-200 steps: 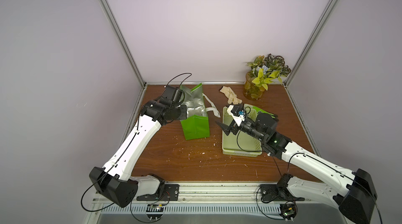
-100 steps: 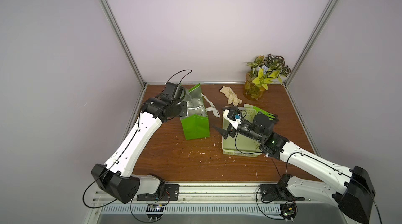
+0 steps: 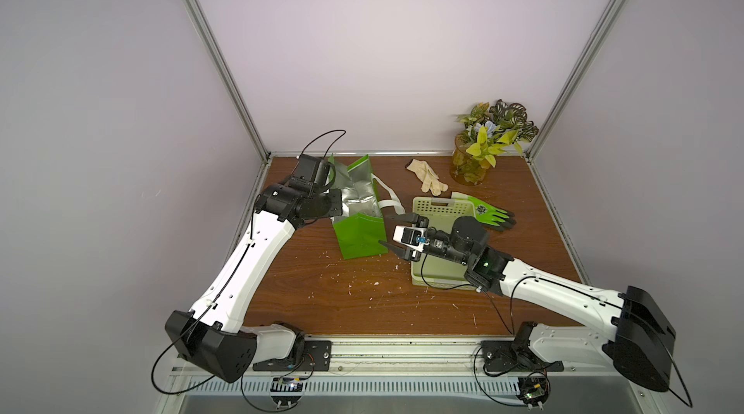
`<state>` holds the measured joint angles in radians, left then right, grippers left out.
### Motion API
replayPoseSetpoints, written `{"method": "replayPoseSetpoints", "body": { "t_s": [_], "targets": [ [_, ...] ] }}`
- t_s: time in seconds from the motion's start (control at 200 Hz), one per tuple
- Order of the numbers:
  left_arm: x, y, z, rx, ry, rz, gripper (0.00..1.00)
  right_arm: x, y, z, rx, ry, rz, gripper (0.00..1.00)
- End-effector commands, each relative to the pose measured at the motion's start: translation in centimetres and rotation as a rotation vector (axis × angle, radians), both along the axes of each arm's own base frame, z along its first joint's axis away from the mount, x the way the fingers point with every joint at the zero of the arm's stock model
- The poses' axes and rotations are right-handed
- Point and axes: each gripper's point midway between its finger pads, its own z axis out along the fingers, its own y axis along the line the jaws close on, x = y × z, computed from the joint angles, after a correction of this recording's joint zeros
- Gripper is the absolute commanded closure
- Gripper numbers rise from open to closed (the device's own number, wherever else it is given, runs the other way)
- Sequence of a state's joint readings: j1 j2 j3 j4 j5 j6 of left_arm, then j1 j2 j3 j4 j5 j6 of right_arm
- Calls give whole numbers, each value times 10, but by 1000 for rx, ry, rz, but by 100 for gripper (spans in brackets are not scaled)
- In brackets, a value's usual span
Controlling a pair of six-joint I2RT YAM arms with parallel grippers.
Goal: Place the ice pack in the delivery bag
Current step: Tear off the adhesive seal from the delivery bag.
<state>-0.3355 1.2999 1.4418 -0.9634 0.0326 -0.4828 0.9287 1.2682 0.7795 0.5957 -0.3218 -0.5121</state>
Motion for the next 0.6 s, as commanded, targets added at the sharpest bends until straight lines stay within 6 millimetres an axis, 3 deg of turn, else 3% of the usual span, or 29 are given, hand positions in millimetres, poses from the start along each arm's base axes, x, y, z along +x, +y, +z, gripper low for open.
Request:
{"method": "replayPoseSetpoints", "body": {
  "t_s": [0.0,0.285,0.595],
  "targets": [
    [-4,-5,1,-86,15,1,100,-6,17,31,79,-178,51,41],
    [-4,-16,-1,-176,46,1,100,-1,53,27,113,-269,57,56],
    [0,-28,-4,-259,63,-6,100,8,73,25,97,-302,65,61]
  ]
}}
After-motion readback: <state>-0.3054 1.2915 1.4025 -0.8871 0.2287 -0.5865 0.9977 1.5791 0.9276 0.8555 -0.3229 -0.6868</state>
